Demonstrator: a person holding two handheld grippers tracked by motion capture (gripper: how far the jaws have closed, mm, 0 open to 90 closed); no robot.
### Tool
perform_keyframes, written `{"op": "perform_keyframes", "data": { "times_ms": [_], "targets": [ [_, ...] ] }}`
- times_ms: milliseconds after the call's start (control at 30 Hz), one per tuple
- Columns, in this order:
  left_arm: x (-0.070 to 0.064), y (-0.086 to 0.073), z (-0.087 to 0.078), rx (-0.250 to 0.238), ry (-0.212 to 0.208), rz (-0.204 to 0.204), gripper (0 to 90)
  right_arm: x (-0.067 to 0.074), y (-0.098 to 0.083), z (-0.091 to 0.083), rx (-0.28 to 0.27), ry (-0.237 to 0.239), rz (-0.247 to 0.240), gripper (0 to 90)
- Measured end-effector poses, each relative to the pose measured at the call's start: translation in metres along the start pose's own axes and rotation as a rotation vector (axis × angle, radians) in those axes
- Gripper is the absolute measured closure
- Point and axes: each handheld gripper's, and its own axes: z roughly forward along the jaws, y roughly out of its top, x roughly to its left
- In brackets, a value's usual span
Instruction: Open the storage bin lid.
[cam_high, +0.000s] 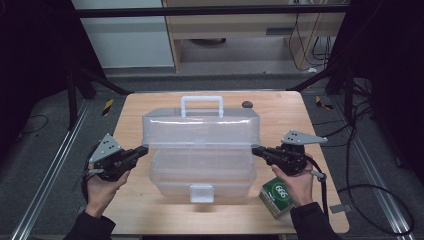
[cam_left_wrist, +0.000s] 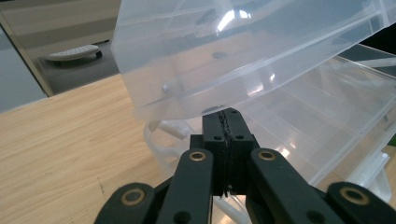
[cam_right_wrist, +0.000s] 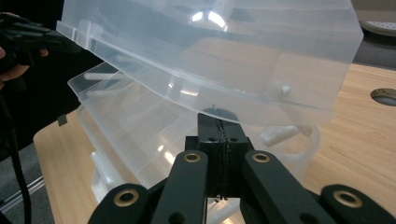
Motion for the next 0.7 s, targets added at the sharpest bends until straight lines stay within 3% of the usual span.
{"op": "perform_keyframes", "data": {
  "times_ms": [133,367,400,533,700],
  "targets": [
    [-0.001,-0.002,-0.002,0.001,0.009,0.008,87.8,0.000,0.000,0.000,0.002,-0.002,-0.004,89.9],
    [0.003,-0.009,-0.004,0.021,0.073,0.027,72.7,0.001,-0.001,0.000,0.008,-0.006,-0.008,89.9],
    [0.003,-0.010,-0.003,0.015,0.086,0.027,72.7,0.001,-0.001,0.000,0.008,-0.006,-0.008,89.9],
    [0.002,-0.005,0.003,-0.007,0.115,0.045,57.4,0.001,-0.001,0.000,0.010,-0.010,-0.009,89.9],
    [0.002,0.001,0.013,-0.014,0.124,0.062,53.4,0.001,-0.001,0.000,0.009,-0.013,-0.013,89.8]
  ]
}}
